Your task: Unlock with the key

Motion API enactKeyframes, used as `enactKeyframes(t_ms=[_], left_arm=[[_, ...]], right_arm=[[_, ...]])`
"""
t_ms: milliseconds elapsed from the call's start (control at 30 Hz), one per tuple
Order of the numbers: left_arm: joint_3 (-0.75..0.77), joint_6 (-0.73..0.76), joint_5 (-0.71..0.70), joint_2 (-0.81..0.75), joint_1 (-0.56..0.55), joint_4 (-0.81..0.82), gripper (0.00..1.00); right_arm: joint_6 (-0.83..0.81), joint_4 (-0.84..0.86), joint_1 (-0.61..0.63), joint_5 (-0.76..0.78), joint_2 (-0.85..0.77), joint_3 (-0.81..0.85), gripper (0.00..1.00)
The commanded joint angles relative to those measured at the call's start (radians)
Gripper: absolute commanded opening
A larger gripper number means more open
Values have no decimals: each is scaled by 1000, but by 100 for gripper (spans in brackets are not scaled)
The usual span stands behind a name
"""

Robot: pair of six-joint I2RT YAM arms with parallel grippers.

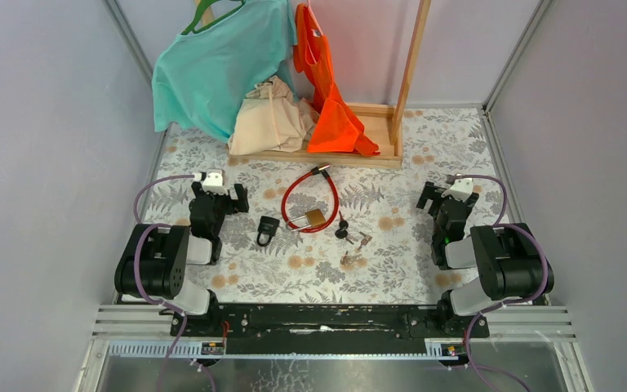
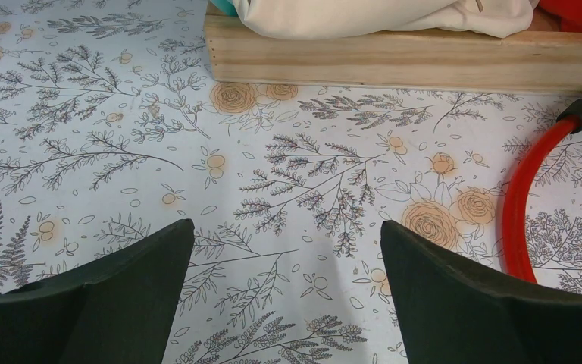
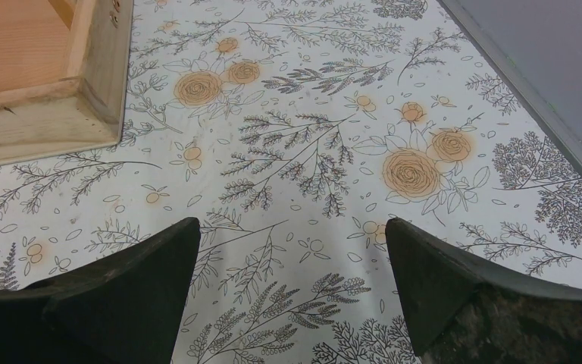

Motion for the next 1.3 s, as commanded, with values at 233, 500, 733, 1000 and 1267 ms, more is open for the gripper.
enactKeyframes(t_ms=[233, 500, 733, 1000, 1267], left_arm=[[20, 6, -22, 7, 5, 65, 100], [34, 2, -13, -14, 7, 41, 100], [322, 98, 78, -126, 11, -608, 100], [458, 168, 177, -197, 11, -933, 100], [560, 168, 262, -214, 11, -1144, 100]], right_arm=[[16, 50, -3, 16, 4, 7, 99], [35, 28, -13, 40, -13, 12, 99], [12, -236, 67, 268, -158, 106, 99], [441, -798, 68, 218, -367, 374, 99], [614, -1112, 104, -128, -463, 424, 92]])
